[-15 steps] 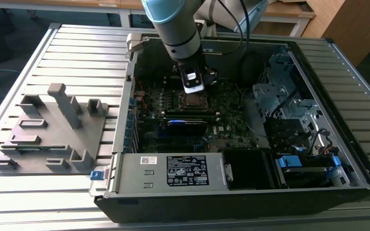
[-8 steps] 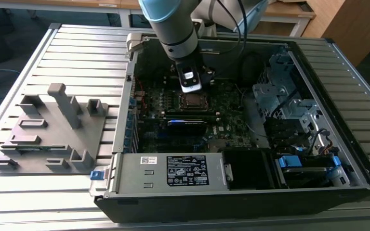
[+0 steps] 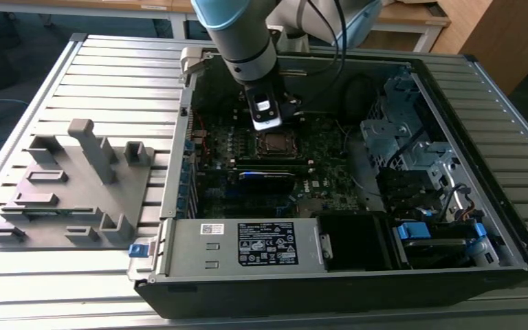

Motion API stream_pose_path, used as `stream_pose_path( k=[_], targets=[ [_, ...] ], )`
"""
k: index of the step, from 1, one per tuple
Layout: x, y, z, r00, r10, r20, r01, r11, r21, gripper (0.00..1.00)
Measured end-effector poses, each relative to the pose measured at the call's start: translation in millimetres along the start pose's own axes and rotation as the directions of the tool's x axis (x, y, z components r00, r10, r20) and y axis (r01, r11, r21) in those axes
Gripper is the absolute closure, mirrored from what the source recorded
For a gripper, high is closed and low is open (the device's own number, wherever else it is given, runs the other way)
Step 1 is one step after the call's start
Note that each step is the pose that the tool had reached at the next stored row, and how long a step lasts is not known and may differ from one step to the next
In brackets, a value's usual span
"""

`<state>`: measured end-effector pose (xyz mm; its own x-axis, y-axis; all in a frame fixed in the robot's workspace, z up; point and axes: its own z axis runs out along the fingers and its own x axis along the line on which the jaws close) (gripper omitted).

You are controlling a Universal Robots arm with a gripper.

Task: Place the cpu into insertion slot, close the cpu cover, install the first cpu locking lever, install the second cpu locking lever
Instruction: 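Install the first cpu locking lever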

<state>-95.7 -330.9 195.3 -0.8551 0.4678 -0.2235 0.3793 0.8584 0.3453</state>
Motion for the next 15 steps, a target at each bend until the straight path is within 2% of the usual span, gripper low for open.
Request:
stream_pose_path(
  k=[11,15],
  targets=[
    [3.7,1.6,3.4,1.0000,-0.001,0.0006,0.001,1.0000,0.0015,0.90],
    [4.0,1.4,4.8,1.0000,-0.003,0.0033,0.003,1.0000,0.0069,0.90]
  ],
)
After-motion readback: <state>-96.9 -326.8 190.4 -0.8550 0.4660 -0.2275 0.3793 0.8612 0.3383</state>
